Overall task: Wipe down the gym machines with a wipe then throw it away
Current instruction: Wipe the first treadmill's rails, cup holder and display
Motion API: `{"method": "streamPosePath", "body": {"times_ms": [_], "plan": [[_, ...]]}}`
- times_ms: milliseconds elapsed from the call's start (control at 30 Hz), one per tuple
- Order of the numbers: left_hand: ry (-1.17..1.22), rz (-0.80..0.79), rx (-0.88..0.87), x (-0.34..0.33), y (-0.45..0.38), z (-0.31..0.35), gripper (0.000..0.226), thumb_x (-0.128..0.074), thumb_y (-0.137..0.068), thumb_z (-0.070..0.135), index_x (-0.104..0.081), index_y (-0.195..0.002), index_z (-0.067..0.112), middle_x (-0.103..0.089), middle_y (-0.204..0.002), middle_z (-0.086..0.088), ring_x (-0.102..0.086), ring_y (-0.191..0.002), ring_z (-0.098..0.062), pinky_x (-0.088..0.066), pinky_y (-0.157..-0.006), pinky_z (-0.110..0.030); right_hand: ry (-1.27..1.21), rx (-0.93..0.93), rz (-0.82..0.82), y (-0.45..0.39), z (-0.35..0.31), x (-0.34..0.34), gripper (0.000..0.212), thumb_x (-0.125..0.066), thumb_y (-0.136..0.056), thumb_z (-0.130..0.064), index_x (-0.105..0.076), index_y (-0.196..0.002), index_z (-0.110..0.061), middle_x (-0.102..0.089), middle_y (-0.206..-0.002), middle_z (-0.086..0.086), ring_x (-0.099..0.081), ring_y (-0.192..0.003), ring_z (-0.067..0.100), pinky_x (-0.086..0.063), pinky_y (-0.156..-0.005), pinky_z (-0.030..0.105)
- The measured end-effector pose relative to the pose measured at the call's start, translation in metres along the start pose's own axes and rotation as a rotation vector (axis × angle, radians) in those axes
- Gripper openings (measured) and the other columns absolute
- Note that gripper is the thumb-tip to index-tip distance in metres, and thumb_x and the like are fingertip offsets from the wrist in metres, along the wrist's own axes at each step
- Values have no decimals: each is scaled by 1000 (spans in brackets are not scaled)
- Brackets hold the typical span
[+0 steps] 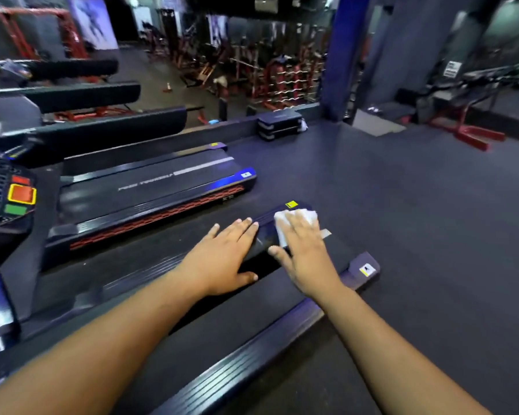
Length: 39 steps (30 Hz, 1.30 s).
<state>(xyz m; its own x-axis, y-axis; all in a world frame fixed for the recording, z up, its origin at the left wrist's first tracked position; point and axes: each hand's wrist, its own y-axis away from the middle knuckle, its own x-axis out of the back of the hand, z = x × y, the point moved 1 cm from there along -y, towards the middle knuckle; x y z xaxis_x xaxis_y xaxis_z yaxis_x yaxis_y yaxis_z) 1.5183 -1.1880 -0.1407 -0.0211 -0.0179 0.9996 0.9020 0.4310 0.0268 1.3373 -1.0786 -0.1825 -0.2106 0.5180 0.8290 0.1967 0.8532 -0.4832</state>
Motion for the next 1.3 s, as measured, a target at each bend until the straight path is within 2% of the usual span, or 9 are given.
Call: {"method": "streamPosePath", "body": {"times_ms": [133,333,433,567,700,800,1033,1167,1300], "plan": [[-45,31,1,-5,2,1,104,-53,-93,66,7,-163,19,6,-172,2,5,-158,-13,-3,-129,-41,54,226,-32,19,0,-5,67,-44,-102,-53,-38,-155,-13,-37,-159,7,-27,-150,25,-17,-124,50],[-31,31,29,-4,-3,3,106,-57,-92,63,8,-163,20,4,-172,3,4,-158,-13,-7,-129,-42,50,-147,61,-10,41,-6,92,-33,-91,-80,-38,-152,-10,-36,-157,8,-22,-150,35,-21,-117,62],[-8,36,30,-7,-3,2,106,-57,-91,64,7,-164,21,3,-172,4,4,-158,-12,-7,-129,-42,-23,6,99,-1,2,-24,102,-30,-84,-86,-44,-149,-9,-39,-157,9,-25,-151,32,-11,-121,63],[-20,38,3,-8,0,0,107,-58,-90,64,6,-164,21,5,-172,5,6,-158,-11,-4,-129,-39,-45,113,137,34,-9,-49,103,-30,-85,-83,-33,-157,-9,-25,-166,9,-13,-156,28,-7,-125,56],[-40,35,-26,-5,1,-1,108,-58,-90,64,10,-163,22,10,-171,5,9,-157,-11,1,-127,-36,-168,-182,221,25,11,-61,106,-30,-87,-83,-5,-161,-12,-5,-169,11,4,-157,24,-3,-125,54],[-71,32,-68,-5,5,-3,108,-58,-91,63,12,-163,22,14,-171,5,13,-156,-10,3,-127,-36,-391,-417,326,8,-1,-56,111,-27,-86,-86,1,-161,-8,7,-169,11,13,-156,23,-3,-126,52],[-87,34,-126,-7,51,-30,106,-54,-92,64,15,-162,26,18,-169,6,20,-154,-9,10,-125,-35,-601,-428,276,54,-87,-107,119,-27,-79,-90,13,-159,-10,23,-167,3,18,-155,22,5,-126,39],[-57,29,-120,-7,64,-40,106,-55,-92,64,16,-162,26,18,-169,7,18,-154,-7,8,-126,-34,-686,-587,456,29,-69,-94,119,-26,-83,-90,11,-157,-4,20,-166,4,20,-154,24,5,-121,15],[-18,43,-100,-7,61,-38,108,-58,-91,61,14,-162,24,14,-171,6,12,-156,-9,1,-129,-38,-584,-566,458,8,-71,-74,106,-22,-87,-86,12,-158,-14,17,-168,1,19,-154,15,4,-127,40]]}}
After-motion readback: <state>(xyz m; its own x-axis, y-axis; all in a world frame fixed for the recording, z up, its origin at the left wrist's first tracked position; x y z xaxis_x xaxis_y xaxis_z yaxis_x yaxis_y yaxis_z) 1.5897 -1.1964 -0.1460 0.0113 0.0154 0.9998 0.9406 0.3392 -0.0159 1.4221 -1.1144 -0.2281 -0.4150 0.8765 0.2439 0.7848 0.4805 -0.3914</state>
